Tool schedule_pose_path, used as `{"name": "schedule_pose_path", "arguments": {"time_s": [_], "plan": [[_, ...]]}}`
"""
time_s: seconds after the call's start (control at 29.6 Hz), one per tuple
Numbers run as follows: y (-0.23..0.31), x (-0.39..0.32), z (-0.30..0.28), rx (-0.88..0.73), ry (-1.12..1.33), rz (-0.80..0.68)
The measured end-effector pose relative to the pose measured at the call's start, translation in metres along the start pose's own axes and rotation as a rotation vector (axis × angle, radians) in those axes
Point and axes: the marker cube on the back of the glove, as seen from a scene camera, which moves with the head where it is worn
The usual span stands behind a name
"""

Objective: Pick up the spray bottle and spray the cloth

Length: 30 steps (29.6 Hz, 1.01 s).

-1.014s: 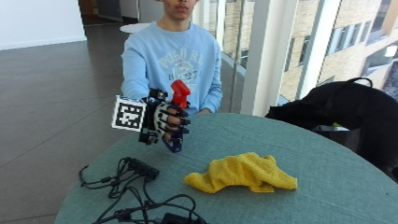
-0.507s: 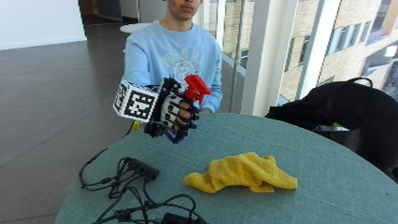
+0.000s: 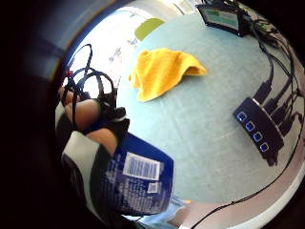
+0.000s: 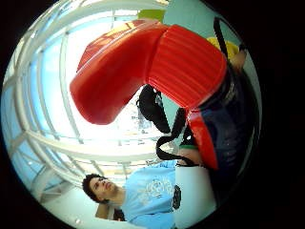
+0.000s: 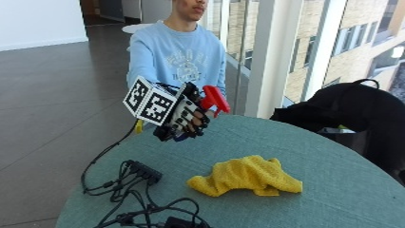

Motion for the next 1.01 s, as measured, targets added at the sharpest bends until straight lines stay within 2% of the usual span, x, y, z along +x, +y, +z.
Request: {"name": "schedule_pose_path", "arguments": {"time_s": [0.44,1.01], "plan": [[-0.004,0.007,0.027,-0.07,0.039,0.035],[-0.002,0.008,0.027,-0.084,0.055,0.044]]}}
